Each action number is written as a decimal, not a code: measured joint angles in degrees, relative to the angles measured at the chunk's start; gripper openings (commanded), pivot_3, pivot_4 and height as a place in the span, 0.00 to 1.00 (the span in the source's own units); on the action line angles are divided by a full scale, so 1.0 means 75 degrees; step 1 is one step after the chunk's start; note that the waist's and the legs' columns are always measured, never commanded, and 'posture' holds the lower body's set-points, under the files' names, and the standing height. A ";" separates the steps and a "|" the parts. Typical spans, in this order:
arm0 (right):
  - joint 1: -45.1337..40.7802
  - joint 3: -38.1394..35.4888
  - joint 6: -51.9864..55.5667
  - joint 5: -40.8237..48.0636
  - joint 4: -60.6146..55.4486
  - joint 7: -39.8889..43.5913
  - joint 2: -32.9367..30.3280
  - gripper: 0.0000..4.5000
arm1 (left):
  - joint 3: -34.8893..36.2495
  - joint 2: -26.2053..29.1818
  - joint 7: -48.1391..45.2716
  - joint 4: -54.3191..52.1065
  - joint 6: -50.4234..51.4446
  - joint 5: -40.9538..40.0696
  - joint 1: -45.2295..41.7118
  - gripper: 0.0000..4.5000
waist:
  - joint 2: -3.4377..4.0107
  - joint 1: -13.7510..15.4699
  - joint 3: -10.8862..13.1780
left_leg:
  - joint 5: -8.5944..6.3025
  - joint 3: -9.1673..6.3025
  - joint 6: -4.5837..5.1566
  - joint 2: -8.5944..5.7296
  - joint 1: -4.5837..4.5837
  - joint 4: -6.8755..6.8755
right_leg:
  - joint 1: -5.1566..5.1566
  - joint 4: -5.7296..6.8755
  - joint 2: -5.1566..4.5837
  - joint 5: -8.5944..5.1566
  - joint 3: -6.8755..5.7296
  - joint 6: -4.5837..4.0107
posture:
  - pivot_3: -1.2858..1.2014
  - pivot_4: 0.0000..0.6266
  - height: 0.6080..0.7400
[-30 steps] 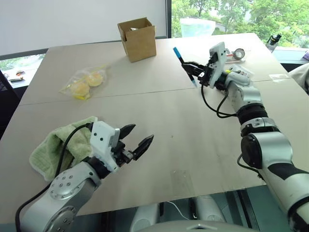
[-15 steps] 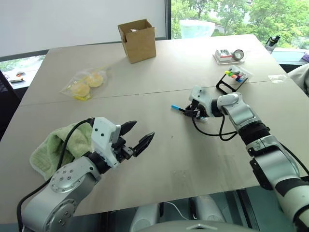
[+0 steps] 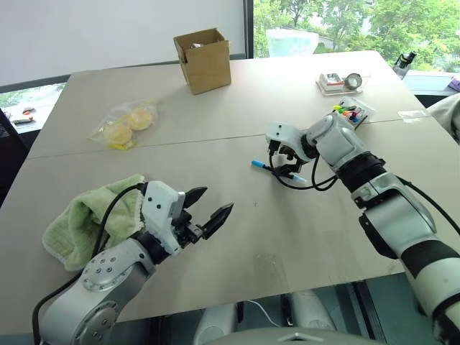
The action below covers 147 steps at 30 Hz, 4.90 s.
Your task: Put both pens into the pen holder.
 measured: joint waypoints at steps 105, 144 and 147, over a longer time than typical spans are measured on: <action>0.1114 -0.9017 0.4456 0.8361 -0.4844 -0.8722 0.2865 0.00 | -0.1450 -0.2819 0.1528 0.3318 0.0736 -0.0263 -0.4689 0.81 | 0.0010 -0.0186 -0.0058 | 0.0002 -0.0002 0.0000 -0.0009 -0.0114 0.0119 | -0.0113 0.0112 -0.0007 0.0009 -0.0030 -0.0002 | 0.52 0.24 1.00; 0.2034 -0.5513 0.4726 0.9441 -0.4417 -0.6102 -0.0541 0.86 | -0.1564 -0.1280 -0.0463 0.2702 0.0593 0.0336 -0.3950 0.00 | 0.0011 -0.0159 -0.0057 | 0.0000 0.0001 0.0007 -0.0032 -0.0114 0.0115 | -0.0109 0.0098 -0.0007 0.0017 -0.0022 0.0013 | 0.52 0.24 1.00; 0.1922 -0.5416 0.4610 0.9305 -0.4241 -0.5759 -0.0710 0.86 | -0.1615 -0.1203 -0.0601 0.2702 0.0561 0.0386 -0.3850 0.00 | 0.0011 -0.0131 -0.0057 | 0.0000 -0.0003 0.0007 -0.0032 -0.0115 0.0115 | -0.0109 0.0097 -0.0010 0.0017 -0.0024 0.0013 | 0.52 0.24 1.00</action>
